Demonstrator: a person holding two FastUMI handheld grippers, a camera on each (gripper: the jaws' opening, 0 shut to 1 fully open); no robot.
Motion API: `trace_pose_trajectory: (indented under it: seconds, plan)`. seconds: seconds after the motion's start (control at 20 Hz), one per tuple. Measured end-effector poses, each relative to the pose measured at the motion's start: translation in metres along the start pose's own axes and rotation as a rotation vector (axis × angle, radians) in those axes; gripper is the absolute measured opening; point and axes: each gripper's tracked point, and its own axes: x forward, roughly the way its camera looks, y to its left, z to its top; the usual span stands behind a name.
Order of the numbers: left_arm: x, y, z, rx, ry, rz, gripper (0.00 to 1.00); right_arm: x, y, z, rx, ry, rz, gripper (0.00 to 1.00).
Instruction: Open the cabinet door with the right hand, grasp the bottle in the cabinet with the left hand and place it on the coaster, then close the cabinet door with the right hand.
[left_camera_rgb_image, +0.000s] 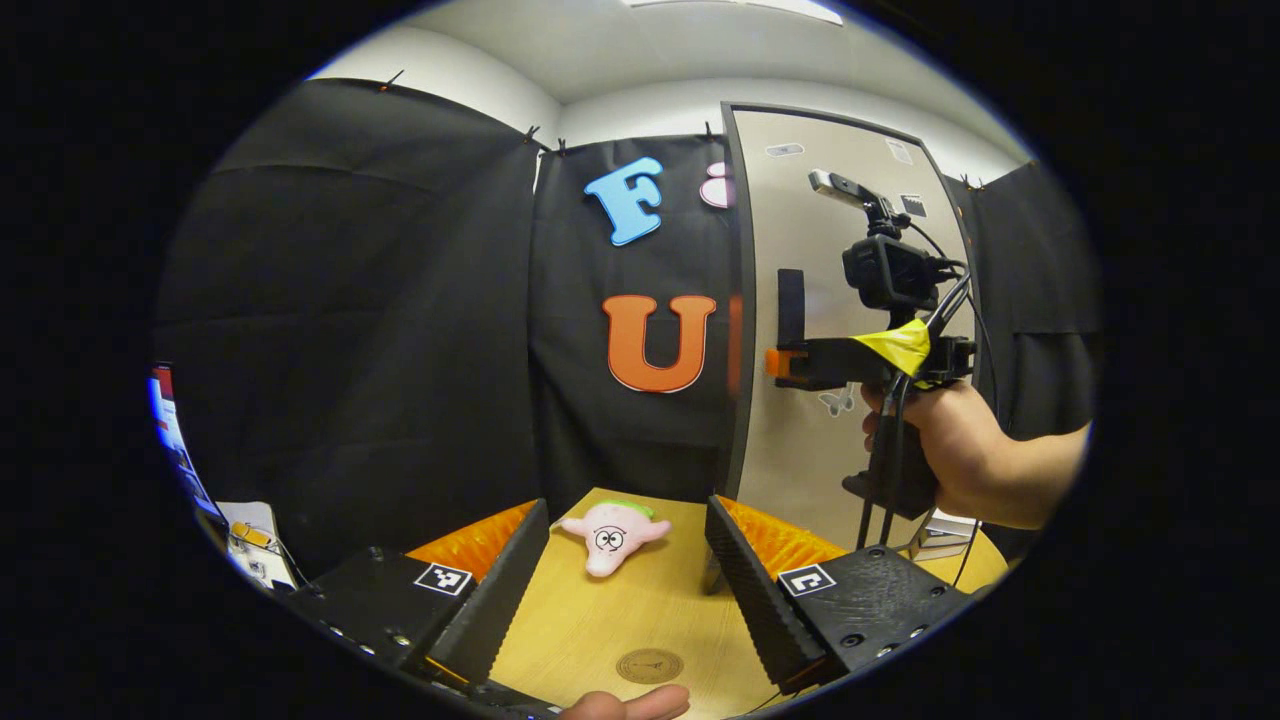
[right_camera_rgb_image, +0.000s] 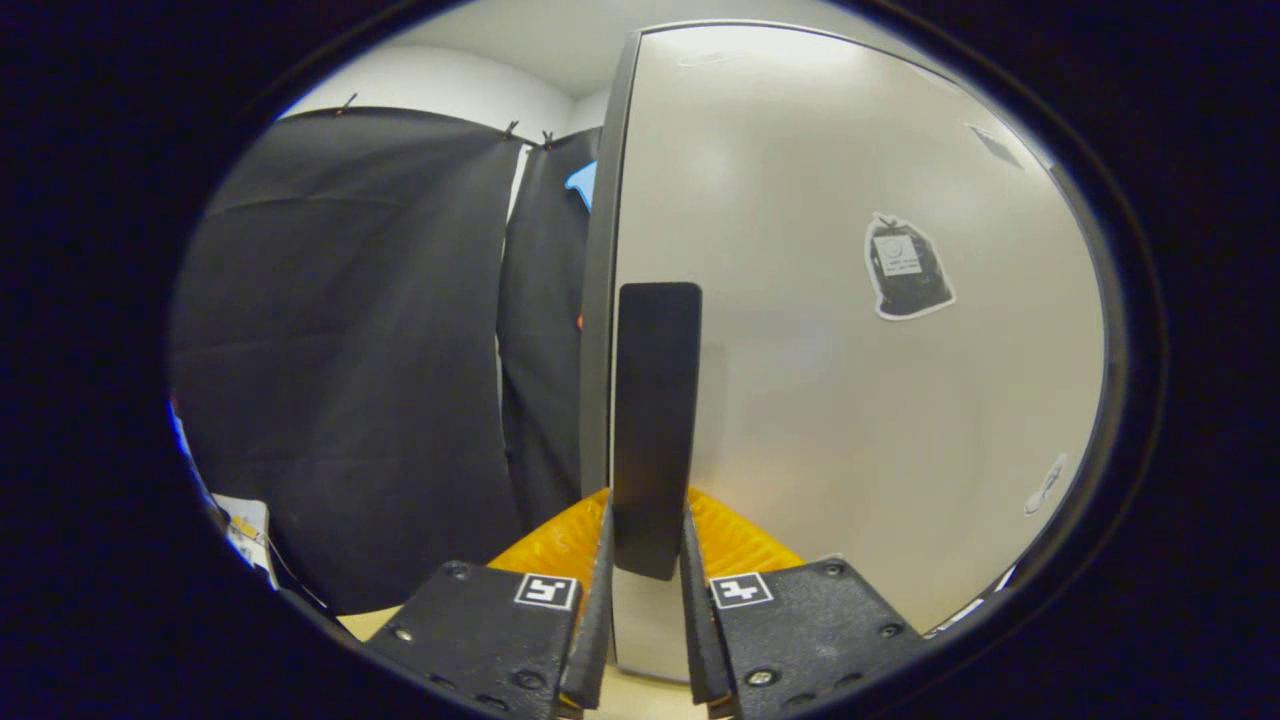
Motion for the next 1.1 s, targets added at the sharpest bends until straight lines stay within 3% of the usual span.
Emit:
trace_pose_trajectory:
  seconds: [0.45, 0.7, 0.85, 1.1]
  plan:
    - [-0.005, -0.011, -0.002, -0.001, -0.02, -0.103, 0.95, -0.013, 0.002, -0.004, 0.033, 0.053, 0.065, 0.27]
    - [0.002, -0.012, -0.011, -0.003, -0.03, -0.129, 0.95, -0.033, -0.001, -0.008, 0.052, 0.056, 0.161, 0.24]
    - [0.009, -0.012, -0.029, 0.014, 0.003, -0.148, 0.95, -0.041, -0.004, -0.01, 0.131, 0.07, 0.224, 0.25]
    - [0.042, -0.031, -0.037, 0.027, 0.05, -0.199, 0.95, -0.048, -0.013, -0.013, 0.128, 0.064, 0.28, 0.25]
